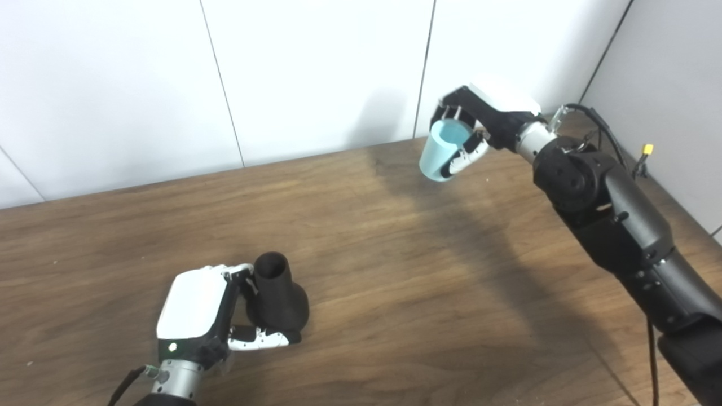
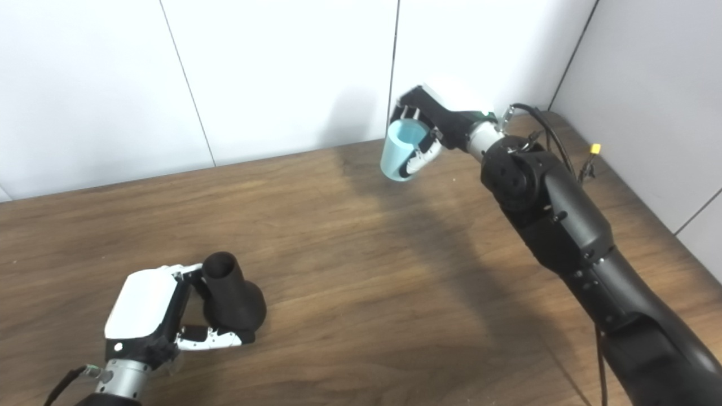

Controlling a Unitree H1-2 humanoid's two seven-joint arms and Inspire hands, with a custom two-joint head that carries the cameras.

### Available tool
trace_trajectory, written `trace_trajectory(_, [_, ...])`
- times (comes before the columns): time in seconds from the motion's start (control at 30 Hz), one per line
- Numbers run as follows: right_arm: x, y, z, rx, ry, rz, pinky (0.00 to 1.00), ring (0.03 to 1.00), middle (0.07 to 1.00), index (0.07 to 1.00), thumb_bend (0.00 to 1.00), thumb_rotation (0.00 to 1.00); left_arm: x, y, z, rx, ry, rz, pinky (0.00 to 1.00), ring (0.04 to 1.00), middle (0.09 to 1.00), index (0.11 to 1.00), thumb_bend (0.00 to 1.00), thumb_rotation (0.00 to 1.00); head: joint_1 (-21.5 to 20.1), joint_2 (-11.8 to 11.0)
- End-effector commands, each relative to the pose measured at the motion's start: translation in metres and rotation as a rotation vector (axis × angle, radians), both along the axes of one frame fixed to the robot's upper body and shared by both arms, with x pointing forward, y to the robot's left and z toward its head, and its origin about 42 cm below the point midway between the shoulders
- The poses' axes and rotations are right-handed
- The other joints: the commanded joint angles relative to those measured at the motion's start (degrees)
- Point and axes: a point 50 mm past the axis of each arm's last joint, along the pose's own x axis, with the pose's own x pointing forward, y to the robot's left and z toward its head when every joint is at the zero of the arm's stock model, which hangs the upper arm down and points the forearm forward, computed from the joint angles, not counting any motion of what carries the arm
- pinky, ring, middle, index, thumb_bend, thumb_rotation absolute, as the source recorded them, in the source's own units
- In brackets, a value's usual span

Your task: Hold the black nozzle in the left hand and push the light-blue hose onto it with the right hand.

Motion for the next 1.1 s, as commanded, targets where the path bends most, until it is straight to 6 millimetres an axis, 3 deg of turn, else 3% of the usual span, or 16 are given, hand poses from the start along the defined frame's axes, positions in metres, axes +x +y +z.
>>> trace_trajectory(0.0, [-0.005,0.009,0.029,-0.027,-0.093,0.051,0.46,0.436,0.482,0.498,0.52,0.00,-0.010,-0.001,-0.017,0.043,0.089,0.009,0.67,0.590,0.475,0.490,0.53,0.00,1.10,0.07])
trace_trajectory(0.2, [-0.024,0.044,0.045,-0.045,-0.096,0.133,0.51,0.432,0.485,0.497,0.52,0.00,-0.012,-0.010,-0.017,0.050,0.098,0.017,0.70,0.604,0.487,0.486,0.52,0.00,4.37,0.49])
trace_trajectory(0.3, [-0.031,0.059,0.050,-0.048,-0.091,0.176,0.68,0.486,0.452,0.497,0.52,0.00,-0.013,-0.013,-0.017,0.054,0.097,0.015,0.70,0.607,0.491,0.485,0.52,0.00,5.90,0.71])
trace_trajectory(0.43, [-0.042,0.076,0.056,-0.069,-0.115,0.245,0.54,0.449,0.456,0.515,0.52,0.00,-0.014,-0.017,-0.017,0.052,0.092,0.016,0.70,0.606,0.487,0.486,0.52,0.00,7.41,0.97])
trace_trajectory(0.53, [-0.053,0.091,0.060,-0.028,-0.089,0.310,0.61,0.453,0.453,0.509,0.52,0.00,-0.014,-0.019,-0.017,0.051,0.091,0.017,0.71,0.605,0.485,0.487,0.52,0.00,8.67,1.16])
trace_trajectory(0.57, [-0.057,0.096,0.062,-0.023,-0.087,0.326,0.58,0.454,0.454,0.508,0.52,0.00,-0.014,-0.020,-0.017,0.051,0.092,0.019,0.71,0.605,0.487,0.486,0.52,0.00,9.20,1.23])
trace_trajectory(0.63, [-0.064,0.106,0.065,-0.008,-0.090,0.353,0.52,0.441,0.461,0.508,0.52,0.00,-0.013,-0.021,-0.017,0.050,0.087,0.021,0.71,0.603,0.486,0.486,0.52,0.00,9.79,1.30])
trace_trajectory(0.7, [-0.070,0.113,0.068,0.003,-0.094,0.382,0.38,0.406,0.470,0.515,0.52,0.00,-0.013,-0.023,-0.017,0.050,0.086,0.021,0.69,0.596,0.481,0.487,0.53,0.00,10.48,1.40])
trace_trajectory(0.77, [-0.075,0.119,0.071,0.002,-0.097,0.398,0.33,0.385,0.482,0.530,0.52,0.00,-0.013,-0.024,-0.017,0.049,0.088,0.019,0.69,0.594,0.475,0.489,0.53,0.00,11.04,1.53])
trace_trajectory(1.07, [-0.088,0.140,0.077,0.022,-0.083,0.472,0.34,0.391,0.495,0.522,0.52,0.00,-0.013,-0.031,-0.016,0.062,0.092,0.020,0.70,0.610,0.481,0.488,0.53,0.00,13.17,2.13])
